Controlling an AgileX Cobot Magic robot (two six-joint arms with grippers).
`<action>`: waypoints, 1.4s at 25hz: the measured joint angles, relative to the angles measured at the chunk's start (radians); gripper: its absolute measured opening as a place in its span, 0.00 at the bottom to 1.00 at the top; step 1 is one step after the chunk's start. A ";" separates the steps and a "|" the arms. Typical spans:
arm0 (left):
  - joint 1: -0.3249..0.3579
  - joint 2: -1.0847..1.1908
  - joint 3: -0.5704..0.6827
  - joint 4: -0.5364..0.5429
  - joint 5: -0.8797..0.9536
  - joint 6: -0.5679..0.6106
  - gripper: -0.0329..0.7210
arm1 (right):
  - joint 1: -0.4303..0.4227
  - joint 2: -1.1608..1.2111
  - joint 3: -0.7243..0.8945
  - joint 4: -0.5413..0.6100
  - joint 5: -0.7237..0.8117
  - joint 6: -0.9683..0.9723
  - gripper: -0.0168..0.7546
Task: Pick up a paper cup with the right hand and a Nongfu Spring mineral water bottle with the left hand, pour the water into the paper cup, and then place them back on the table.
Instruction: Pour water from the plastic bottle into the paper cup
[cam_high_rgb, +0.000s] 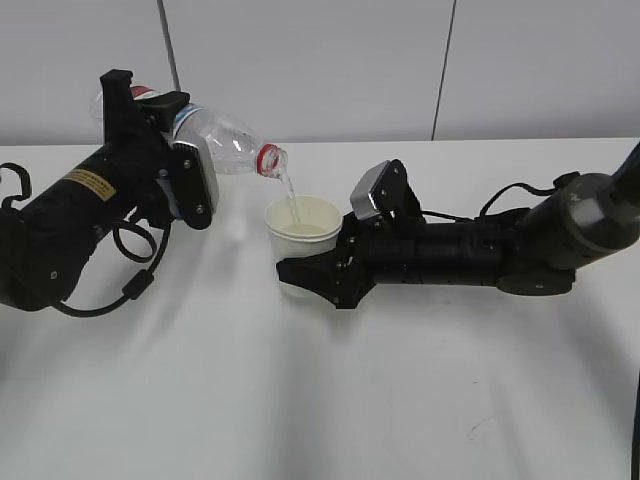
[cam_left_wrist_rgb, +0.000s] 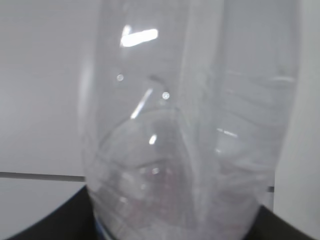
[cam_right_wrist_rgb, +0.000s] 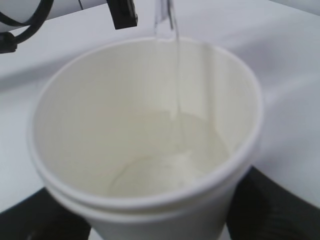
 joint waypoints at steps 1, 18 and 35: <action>0.000 0.000 0.000 0.000 0.000 0.000 0.51 | 0.000 0.000 0.000 0.000 0.001 0.000 0.70; 0.000 0.000 0.000 -0.019 -0.001 -0.073 0.51 | 0.000 0.000 0.000 0.000 0.002 0.000 0.70; -0.055 0.002 0.000 -0.250 -0.008 -0.540 0.51 | 0.000 0.003 0.000 0.086 0.029 -0.031 0.70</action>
